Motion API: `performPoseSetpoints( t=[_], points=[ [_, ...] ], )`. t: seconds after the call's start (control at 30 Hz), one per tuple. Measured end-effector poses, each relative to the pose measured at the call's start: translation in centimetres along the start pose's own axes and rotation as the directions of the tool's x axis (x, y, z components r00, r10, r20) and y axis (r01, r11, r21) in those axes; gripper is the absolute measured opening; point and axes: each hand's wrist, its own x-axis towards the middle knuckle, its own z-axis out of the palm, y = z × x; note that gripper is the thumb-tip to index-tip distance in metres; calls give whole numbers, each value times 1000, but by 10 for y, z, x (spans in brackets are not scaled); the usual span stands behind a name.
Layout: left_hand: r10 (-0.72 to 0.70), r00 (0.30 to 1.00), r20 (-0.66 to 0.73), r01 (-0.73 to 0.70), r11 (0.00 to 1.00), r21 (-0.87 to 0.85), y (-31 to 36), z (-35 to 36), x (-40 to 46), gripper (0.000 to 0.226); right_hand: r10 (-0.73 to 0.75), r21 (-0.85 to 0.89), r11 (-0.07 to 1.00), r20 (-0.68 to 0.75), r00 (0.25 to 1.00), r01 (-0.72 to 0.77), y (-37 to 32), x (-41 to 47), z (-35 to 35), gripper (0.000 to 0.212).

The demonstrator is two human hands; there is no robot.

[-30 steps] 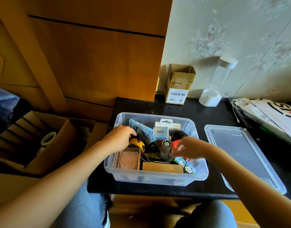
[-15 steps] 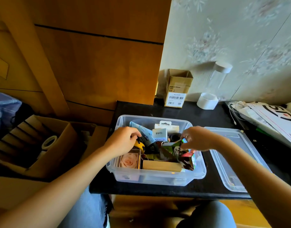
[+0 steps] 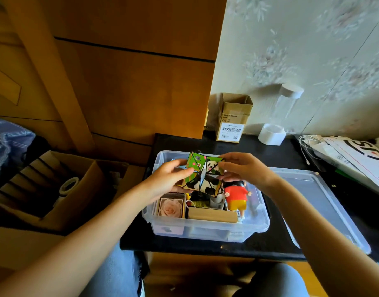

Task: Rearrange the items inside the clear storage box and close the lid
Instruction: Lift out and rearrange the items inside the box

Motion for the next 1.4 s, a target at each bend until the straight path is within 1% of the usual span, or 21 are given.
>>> performPoseSetpoints(
  t=[0.07, 0.17, 0.27, 0.33, 0.4, 0.47, 0.53, 0.6, 0.63, 0.67, 0.77, 0.83, 0.9, 0.93, 1.0, 1.1, 1.17, 1.23, 1.27, 1.33, 1.4],
  points=[
    [23, 1000, -19, -21, 997, 70, -1, -8, -4, 26, -9, -48, 999, -5, 1000, 9, 10, 7, 11, 14],
    [56, 997, -54, -48, 990, 132, -2, -15, -10, 29, -14, -142, 990, 36, 999, 19, 18, 15, 27, 28],
    [108, 987, -121, -68, 953, 295, -5, -19, -13, 30, -20, -224, 974, 99, 995, 42, 22, 21, 43, 40],
    [131, 980, -149, -68, 928, 367, -6, -22, -14, 36, -49, -313, 947, 65, 997, 67, 25, 28, 54, 46],
    [145, 982, -122, -78, 896, 437, -9, -25, -14, 47, -64, -336, 939, 15, 998, 65, 28, 35, 64, 47],
    [173, 983, -61, -100, 787, 609, -11, -30, -16, 58, -68, -350, 934, 30, 997, 75, 32, 42, 72, 47],
    [205, 978, -32, -98, 596, 797, -11, -34, -19, 59, -52, -379, 922, 83, 995, 79, 36, 47, 78, 49],
    [219, 976, -7, -84, 401, 912, -11, -36, -20, 55, -30, -404, 912, 114, 993, 74, 40, 51, 83, 52],
    [218, 976, 5, -79, 334, 939, -10, -36, -20, 52, -24, -414, 907, 123, 992, 74, 42, 52, 84, 52],
    [209, 978, 12, -75, 296, 952, -11, -35, -19, 50, -21, -427, 901, 131, 991, 75, 43, 54, 85, 52],
    [132, 991, 2, -30, 216, 976, -11, -34, -12, 49, -15, -470, 879, 141, 990, 80, 45, 53, 85, 51],
    [78, 997, 3, -10, 81, 997, -11, -35, -9, 51, 7, -451, 891, 129, 992, 53, 49, 50, 87, 49],
    [49, 998, 27, -26, -17, 1000, -12, -36, -7, 51, 14, -510, 859, 104, 995, 41, 54, 47, 91, 44],
    [42, 998, 45, -44, -32, 999, -13, -37, -7, 49, 9, -561, 827, 85, 996, 41, 56, 46, 92, 42],
    [43, 996, 76, -76, -22, 997, -15, -36, -8, 44, -12, -628, 777, 56, 998, 45, 60, 45, 94, 40],
    [81, 992, 93, -91, -23, 996, -16, -34, -8, 34, -26, -638, 767, 60, 998, 59, 61, 44, 93, 42],
    [53, 994, 93, -87, -97, 991, -14, -33, -6, 33, -16, -607, 791, 109, 994, 79, 60, 44, 90, 42],
    [-37, 996, 86, -91, -175, 980, -11, -31, -3, 39, -11, -575, 812, 159, 987, 102, 55, 45, 80, 29],
    [-84, 993, 82, -96, -186, 978, -11, -31, -2, 40, -10, -544, 834, 150, 989, 91, 52, 46, 72, 21],
    [-141, 987, 82, -104, -149, 983, -11, -31, 0, 39, -14, -508, 859, 81, 997, 54, 47, 50, 56, 16],
    [-162, 983, 85, -105, -123, 987, -10, -32, 1, 40, -68, -616, 784, 34, 997, 75, 47, 55, 46, 20]
  ],
)
